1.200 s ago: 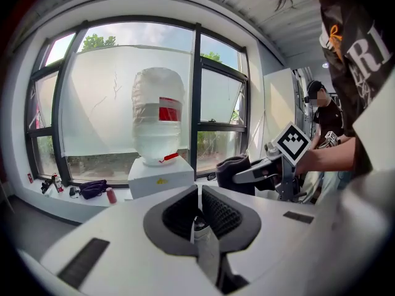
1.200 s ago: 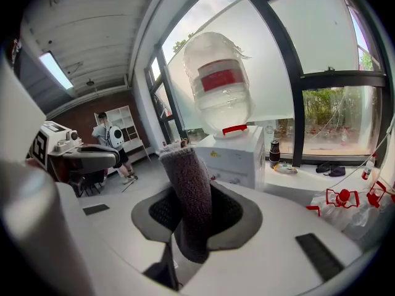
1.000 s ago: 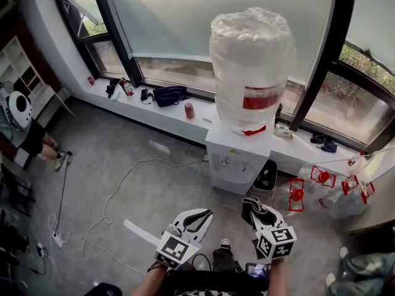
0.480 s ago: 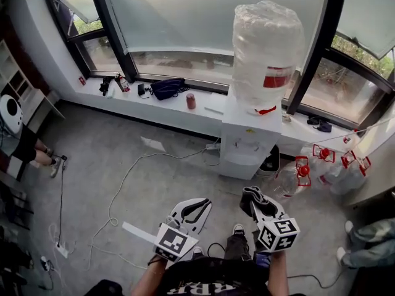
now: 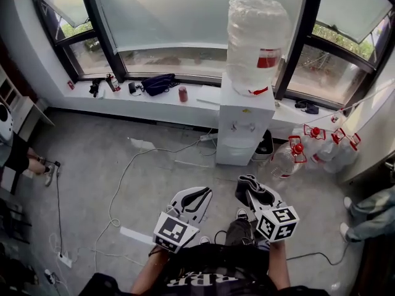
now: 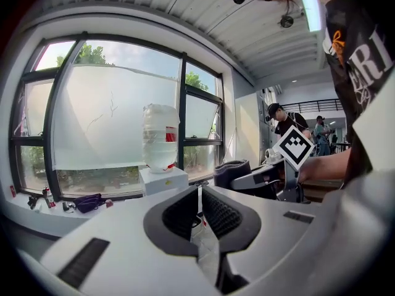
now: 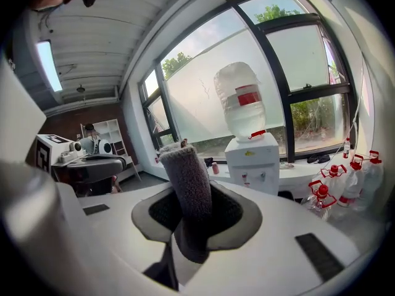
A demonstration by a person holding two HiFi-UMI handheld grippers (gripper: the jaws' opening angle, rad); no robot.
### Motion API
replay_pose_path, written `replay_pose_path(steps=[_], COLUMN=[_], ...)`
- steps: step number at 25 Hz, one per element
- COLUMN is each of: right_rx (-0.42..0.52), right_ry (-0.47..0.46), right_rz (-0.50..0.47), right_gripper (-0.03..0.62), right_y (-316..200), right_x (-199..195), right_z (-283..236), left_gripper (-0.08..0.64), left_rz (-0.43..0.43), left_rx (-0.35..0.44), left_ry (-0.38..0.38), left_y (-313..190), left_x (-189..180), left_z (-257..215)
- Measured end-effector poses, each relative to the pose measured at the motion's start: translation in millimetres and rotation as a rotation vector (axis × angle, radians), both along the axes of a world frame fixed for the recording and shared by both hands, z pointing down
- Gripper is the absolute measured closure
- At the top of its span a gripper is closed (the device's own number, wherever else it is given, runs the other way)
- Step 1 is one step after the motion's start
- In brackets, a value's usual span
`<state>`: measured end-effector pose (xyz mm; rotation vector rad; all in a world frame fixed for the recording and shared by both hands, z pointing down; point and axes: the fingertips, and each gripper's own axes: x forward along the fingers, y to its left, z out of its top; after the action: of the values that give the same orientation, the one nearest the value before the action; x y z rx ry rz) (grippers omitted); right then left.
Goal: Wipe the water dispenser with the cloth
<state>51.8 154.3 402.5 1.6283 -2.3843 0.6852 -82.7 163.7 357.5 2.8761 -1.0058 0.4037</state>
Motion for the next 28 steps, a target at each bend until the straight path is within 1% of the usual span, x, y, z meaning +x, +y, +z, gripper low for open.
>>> replay_pose_path(steps=[5, 9, 14, 19, 28], right_rx=[0.022, 0.035, 0.044, 0.049, 0.056], right_ry=[-0.003, -0.015, 0.009, 0.024, 0.025], right_rz=[0.023, 0.025, 0.027, 0.04, 0.058], right_gripper=[0.485, 0.486, 0.486, 0.486, 0.486], right_y=[24, 39, 59, 76, 98], right_x=[-13, -22, -26, -18, 11], right_z=[-4, -9, -12, -14, -20], left_gripper=[0.531, 0.531, 0.531, 0.531, 0.531], left_rz=[0.02, 0.013, 0.016, 0.023, 0.032], left_rx=[0.006, 0.014, 0.029, 0.044, 0.068], left_ry=[0.015, 0.028, 0.05, 0.055, 0.073], left_y=[27, 41, 62, 80, 102], left_x=[-14, -23, -27, -26, -8], left_z=[1, -2, -9, -12, -22])
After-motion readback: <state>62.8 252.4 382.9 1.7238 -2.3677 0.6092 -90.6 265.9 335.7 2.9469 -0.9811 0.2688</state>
